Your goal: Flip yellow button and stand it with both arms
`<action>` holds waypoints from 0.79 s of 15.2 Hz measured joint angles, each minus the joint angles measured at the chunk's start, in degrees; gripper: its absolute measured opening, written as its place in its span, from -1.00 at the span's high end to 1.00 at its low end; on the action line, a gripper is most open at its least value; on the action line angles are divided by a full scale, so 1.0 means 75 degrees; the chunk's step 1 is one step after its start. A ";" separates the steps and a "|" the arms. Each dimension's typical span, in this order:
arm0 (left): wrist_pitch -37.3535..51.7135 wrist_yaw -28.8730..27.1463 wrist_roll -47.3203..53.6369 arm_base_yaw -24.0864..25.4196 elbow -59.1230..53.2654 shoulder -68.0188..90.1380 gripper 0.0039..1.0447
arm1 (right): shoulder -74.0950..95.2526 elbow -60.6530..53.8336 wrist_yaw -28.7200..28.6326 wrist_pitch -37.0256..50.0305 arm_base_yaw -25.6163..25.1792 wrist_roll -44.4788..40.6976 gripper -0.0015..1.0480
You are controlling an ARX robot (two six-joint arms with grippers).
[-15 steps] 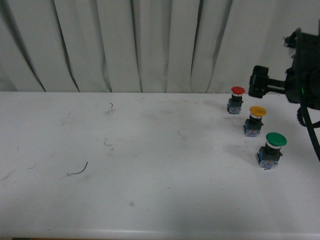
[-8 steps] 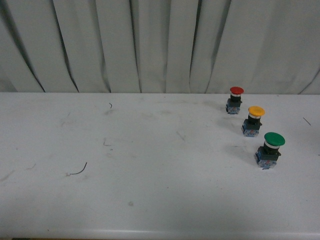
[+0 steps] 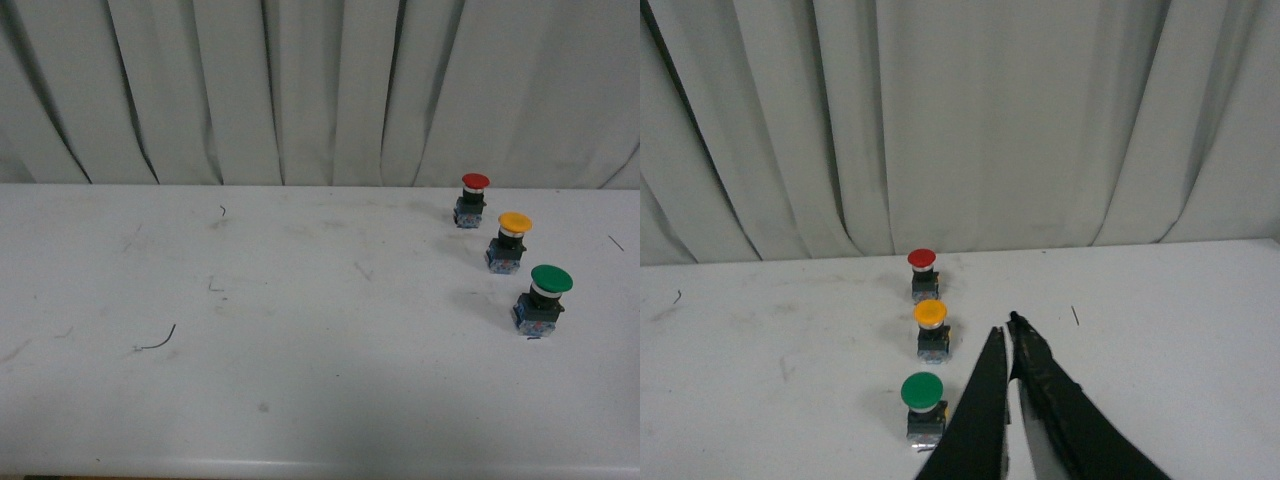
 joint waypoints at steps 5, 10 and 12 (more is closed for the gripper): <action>0.0000 0.0000 0.0000 0.0000 0.0000 0.0000 -0.88 | -0.0898 -0.0705 0.0641 -0.0093 0.0737 -0.0032 0.97; 0.0000 0.0000 0.0000 0.0000 0.0000 0.0000 -0.88 | -0.1958 -0.1285 0.0731 -0.0612 0.0688 -0.0032 0.97; 0.0000 0.0000 0.0000 0.0000 0.0000 0.0000 -0.88 | -0.2573 -0.1504 0.0731 -0.1026 0.0688 -0.0032 0.97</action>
